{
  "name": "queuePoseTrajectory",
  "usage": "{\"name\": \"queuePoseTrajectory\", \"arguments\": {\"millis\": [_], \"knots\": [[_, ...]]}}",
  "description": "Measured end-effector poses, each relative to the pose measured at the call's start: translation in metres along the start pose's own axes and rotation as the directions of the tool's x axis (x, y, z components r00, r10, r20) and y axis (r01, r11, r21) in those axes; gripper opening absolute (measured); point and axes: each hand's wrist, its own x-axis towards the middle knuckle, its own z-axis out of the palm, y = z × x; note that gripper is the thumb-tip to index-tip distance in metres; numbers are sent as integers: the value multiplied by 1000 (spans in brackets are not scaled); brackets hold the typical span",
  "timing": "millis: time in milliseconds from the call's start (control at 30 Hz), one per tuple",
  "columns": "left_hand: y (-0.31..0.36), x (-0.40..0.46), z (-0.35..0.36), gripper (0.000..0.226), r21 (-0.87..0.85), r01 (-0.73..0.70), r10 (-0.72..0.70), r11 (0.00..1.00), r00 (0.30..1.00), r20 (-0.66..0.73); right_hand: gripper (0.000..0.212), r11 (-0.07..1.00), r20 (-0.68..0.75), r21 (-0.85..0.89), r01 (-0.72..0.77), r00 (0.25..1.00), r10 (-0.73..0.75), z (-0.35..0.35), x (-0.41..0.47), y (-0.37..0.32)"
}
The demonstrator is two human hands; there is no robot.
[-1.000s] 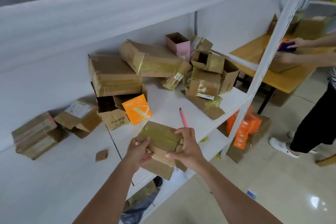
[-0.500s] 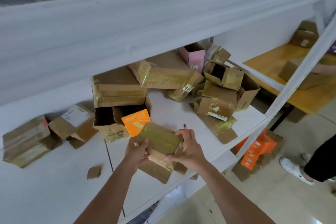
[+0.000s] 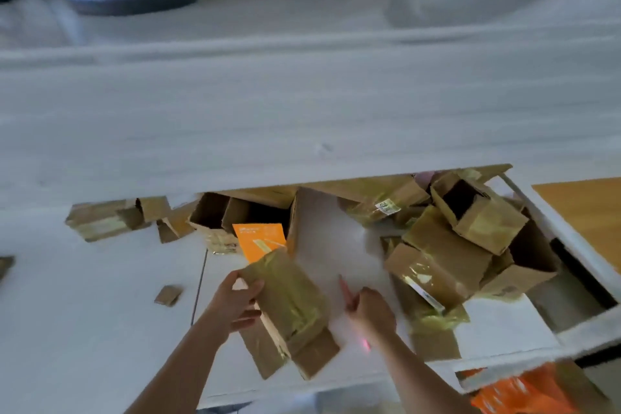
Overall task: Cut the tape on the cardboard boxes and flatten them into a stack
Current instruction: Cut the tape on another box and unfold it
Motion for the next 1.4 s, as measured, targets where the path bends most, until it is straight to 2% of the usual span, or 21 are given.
{"name": "queuePoseTrajectory", "arguments": {"millis": [100, 200, 267, 367, 433, 567, 667, 800, 933, 1067, 1400], "knots": [[-1, -7, 11, 38, -60, -12, 7, 998, 996, -88, 6, 973, 42, 173, 151, 986, -160, -19, 11, -9], [-6, -15, 22, 41, -105, -19, 1, 994, 985, -171, 19, 850, -20, 385, 359, 924, -381, -40, 7, -26], [-12, -22, 29, 41, -122, -25, 0, 992, 979, -204, 17, 763, -55, 467, 446, 876, -479, -51, 3, -42], [-20, -31, 39, 38, -143, -34, -1, 989, 972, -236, 38, 658, -7, 625, 420, 846, -533, -61, -8, -65], [-25, -35, 42, 39, -149, -45, 6, 988, 968, -252, 44, 612, 3, 681, 401, 835, -550, -62, -19, -76], [-27, -40, 42, 41, -154, -27, -14, 988, 965, -260, 31, 570, -29, 670, 476, 783, -621, -57, -37, -84], [-24, -40, 41, 43, -152, -21, -19, 988, 966, -259, 12, 502, -58, 702, 505, 743, -666, -52, -44, -86], [-21, -39, 39, 42, -148, -16, -20, 989, 970, -240, 10, 482, -96, 710, 514, 748, -657, -45, -44, -96], [-21, -38, 36, 39, -158, -18, -18, 987, 975, -223, 11, 497, -141, 661, 562, 744, -653, -28, -39, -100], [-24, -34, 36, 39, -157, -27, -8, 987, 976, -217, 9, 518, -134, 663, 541, 766, -629, -21, -33, -102], [-24, -31, 32, 42, -154, -21, -10, 988, 980, -198, 7, 474, -200, 400, 784, 580, -790, -8, -21, -100]]}}
